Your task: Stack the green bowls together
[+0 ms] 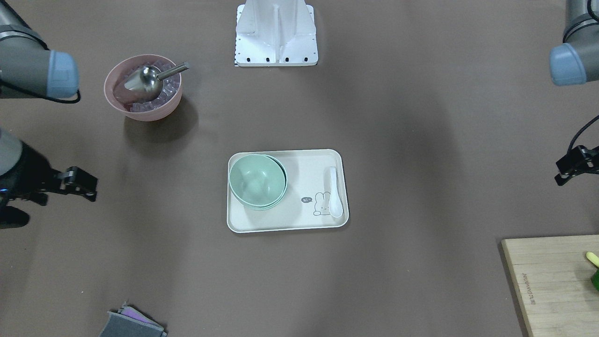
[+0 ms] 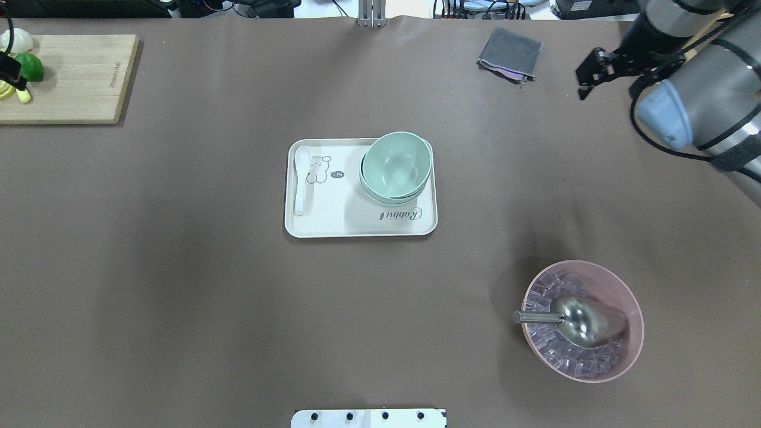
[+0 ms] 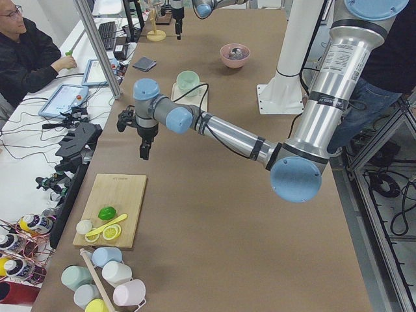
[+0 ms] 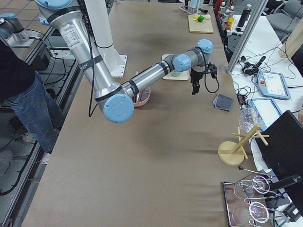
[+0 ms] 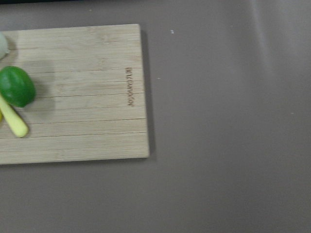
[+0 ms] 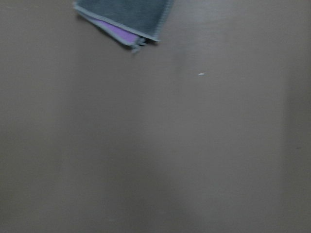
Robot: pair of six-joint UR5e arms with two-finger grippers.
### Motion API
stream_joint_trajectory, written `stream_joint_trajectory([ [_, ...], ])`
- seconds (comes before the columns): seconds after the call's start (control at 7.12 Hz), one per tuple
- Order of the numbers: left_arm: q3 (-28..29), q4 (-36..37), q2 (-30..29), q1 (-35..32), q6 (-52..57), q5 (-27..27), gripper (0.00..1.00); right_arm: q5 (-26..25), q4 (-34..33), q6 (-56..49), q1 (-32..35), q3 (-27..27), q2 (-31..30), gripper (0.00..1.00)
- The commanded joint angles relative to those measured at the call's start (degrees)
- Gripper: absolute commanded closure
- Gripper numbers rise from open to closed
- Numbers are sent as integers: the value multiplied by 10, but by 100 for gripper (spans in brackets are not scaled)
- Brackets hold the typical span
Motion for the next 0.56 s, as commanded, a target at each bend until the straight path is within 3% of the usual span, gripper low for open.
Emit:
stream_joint_trajectory([
  [0.0,5,-21,48,-32,49,-13,2,27,-8,-160,107,-19,-87,0],
  [0.42,-13,-48,111,-57,49,-13,2,26,-16,-199,180,-17,-169,0],
])
